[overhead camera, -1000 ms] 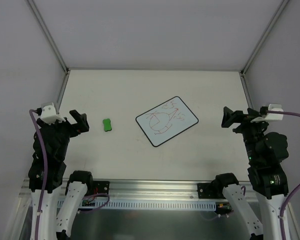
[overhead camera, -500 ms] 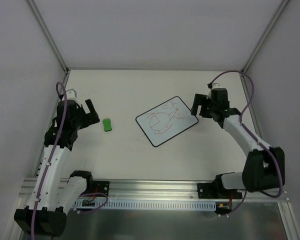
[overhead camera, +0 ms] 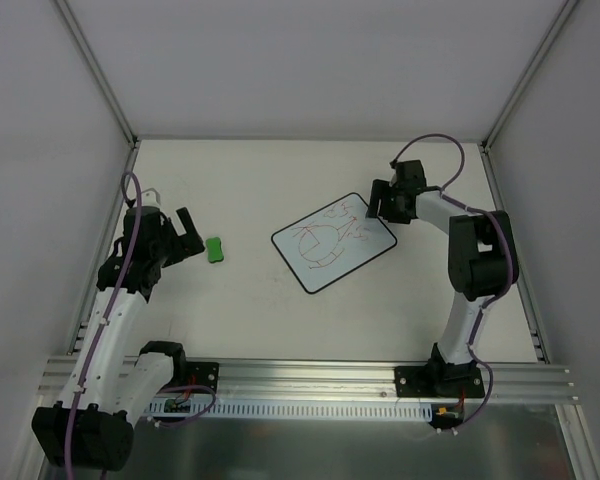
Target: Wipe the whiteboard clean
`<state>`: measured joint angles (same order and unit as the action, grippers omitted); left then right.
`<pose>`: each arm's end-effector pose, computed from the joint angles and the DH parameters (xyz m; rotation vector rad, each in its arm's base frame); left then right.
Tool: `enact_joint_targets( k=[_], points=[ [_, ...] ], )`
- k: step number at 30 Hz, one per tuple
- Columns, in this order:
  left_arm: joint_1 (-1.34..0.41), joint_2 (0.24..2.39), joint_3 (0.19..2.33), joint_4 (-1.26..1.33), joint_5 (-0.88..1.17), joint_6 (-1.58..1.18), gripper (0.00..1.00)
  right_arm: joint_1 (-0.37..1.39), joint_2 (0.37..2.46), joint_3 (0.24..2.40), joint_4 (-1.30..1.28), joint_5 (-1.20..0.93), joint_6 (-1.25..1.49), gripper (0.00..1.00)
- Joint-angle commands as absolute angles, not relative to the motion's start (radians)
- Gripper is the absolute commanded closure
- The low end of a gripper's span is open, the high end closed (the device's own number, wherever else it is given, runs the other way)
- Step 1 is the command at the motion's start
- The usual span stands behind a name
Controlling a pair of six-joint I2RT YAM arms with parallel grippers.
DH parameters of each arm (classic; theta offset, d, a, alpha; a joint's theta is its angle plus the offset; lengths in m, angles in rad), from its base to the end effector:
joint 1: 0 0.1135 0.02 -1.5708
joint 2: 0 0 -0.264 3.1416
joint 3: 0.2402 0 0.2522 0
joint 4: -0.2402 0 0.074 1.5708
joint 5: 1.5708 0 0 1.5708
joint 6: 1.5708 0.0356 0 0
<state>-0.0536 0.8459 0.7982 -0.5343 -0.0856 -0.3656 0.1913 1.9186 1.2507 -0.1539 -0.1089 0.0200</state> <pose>0.1838 -0.0068 0.2992 -0.3837 2.1198 -0.1513 0.4057 0.0825 0.1770 -0.2563 2.3849 0.2294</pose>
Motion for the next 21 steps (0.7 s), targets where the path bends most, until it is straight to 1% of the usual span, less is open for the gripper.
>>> enact_joint_targets(
  k=[1, 2, 3, 4, 5, 8, 9, 12, 17, 18, 21],
  points=[
    [-0.063, 0.871, 0.790, -0.491, -0.058, -0.405, 0.01, 0.199, 1.954, 1.298, -0.176, -0.146, 0.025, 0.30],
    [-0.063, 0.876, 0.790, -0.488, -0.058, -0.406, 0.01, 0.201, 1.971, 1.305, -0.182, -0.146, 0.020, 0.32],
    [-0.063, 0.890, 0.792, -0.486, -0.058, -0.411, 0.01, 0.207, 1.977, 1.308, -0.199, -0.156, 0.009, 0.37],
    [-0.063, 0.896, 0.793, -0.486, -0.058, -0.413, 0.01, 0.219, 1.977, 1.310, -0.205, -0.150, 0.009, 0.39],
    [-0.063, 0.910, 0.795, -0.482, -0.057, -0.420, 0.01, 0.228, 1.971, 1.309, -0.219, -0.149, -0.023, 0.43],
    [-0.063, 0.934, 0.804, -0.480, -0.048, -0.429, 0.01, 0.256, 1.965, 1.301, -0.245, -0.152, -0.032, 0.51],
    [-0.063, 0.954, 0.813, -0.479, -0.045, -0.433, 0.01, 0.262, 1.951, 1.278, -0.248, -0.158, -0.029, 0.57],
    [-0.063, 0.994, 0.836, -0.479, -0.038, -0.437, 0.01, 0.304, 1.910, 1.223, -0.249, -0.111, -0.026, 0.67],
    [-0.066, 1.054, 0.865, -0.477, -0.035, -0.448, 0.01, 0.388, 1.836, 1.074, -0.244, -0.014, -0.003, 0.80],
    [-0.067, 1.078, 0.873, -0.479, -0.040, -0.452, 0.01, 0.397, 1.826, 1.051, -0.242, -0.006, 0.035, 0.85],
    [-0.086, 1.130, 0.891, -0.476, -0.070, -0.456, 0.01, 0.436, 1.783, 0.965, -0.232, 0.049, 0.070, 0.91]
  ],
)
